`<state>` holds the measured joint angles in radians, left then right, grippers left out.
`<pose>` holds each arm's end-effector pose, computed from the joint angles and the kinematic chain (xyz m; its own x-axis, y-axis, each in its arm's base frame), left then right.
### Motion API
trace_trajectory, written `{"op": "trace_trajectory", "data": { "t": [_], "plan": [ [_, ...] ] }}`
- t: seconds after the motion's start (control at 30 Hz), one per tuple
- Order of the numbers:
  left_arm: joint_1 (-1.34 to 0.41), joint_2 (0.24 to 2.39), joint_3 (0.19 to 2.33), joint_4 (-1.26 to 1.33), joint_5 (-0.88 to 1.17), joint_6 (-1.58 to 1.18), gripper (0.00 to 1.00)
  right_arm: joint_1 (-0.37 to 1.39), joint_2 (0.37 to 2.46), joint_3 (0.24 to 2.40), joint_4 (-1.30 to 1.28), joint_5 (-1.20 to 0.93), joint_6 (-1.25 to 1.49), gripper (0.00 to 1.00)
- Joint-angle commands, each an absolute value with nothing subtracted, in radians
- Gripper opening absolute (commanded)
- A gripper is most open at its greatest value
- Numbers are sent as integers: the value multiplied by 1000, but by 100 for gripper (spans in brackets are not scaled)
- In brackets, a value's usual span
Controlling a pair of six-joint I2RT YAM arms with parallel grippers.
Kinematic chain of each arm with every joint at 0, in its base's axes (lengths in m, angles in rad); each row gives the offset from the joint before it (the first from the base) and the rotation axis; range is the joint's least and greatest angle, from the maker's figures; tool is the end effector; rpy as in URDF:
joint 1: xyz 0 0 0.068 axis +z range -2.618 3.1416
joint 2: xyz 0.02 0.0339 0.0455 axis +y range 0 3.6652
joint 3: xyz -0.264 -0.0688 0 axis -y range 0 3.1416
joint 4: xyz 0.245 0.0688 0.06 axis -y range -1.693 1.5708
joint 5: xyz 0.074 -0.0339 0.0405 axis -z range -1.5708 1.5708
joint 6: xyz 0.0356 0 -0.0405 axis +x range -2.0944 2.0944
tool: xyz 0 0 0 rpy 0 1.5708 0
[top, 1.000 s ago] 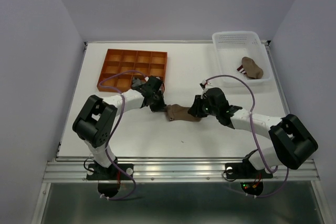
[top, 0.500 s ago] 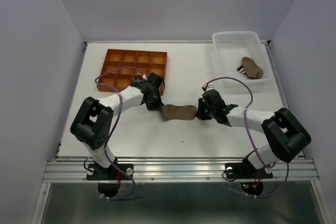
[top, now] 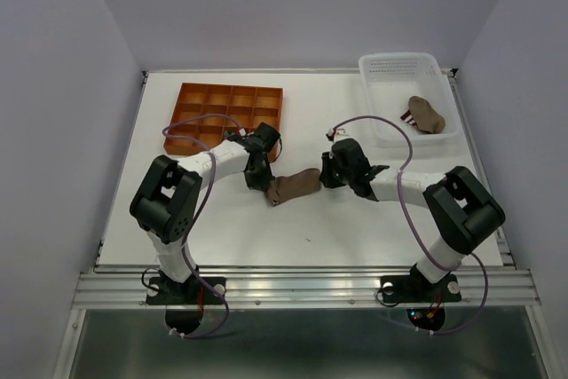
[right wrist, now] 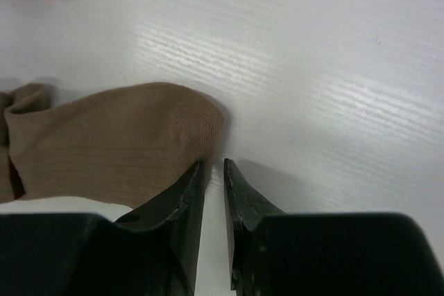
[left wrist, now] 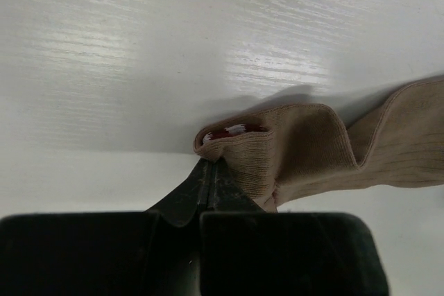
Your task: Roll the socks
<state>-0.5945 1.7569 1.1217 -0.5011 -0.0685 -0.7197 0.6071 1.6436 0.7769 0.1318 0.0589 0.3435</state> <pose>0.2895 -0.1928 0.1765 -0.9177 -0.1734 -0.3575 -0.0931 0.9685 -0.2308 0.2680 0.1836 0.1555 -0.6982 -0.0757 -0.7118 -0.3170 0.9243 0.2127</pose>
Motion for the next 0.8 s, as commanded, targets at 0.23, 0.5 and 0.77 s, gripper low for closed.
{"op": "trace_trajectory", "data": {
  "t": [0.23, 0.5, 0.77],
  "plan": [
    [-598, 1695, 1148, -586, -71, -796, 0, 765, 1450, 769, 258, 112, 138, 33],
    [-600, 1669, 1120, -560, -46, -824, 0, 911, 1468, 738, 423, -133, 192, 34],
    [-601, 1655, 1100, -538, -28, -838, 0, 969, 1581, 813, 422, -152, 161, 35]
  ]
}}
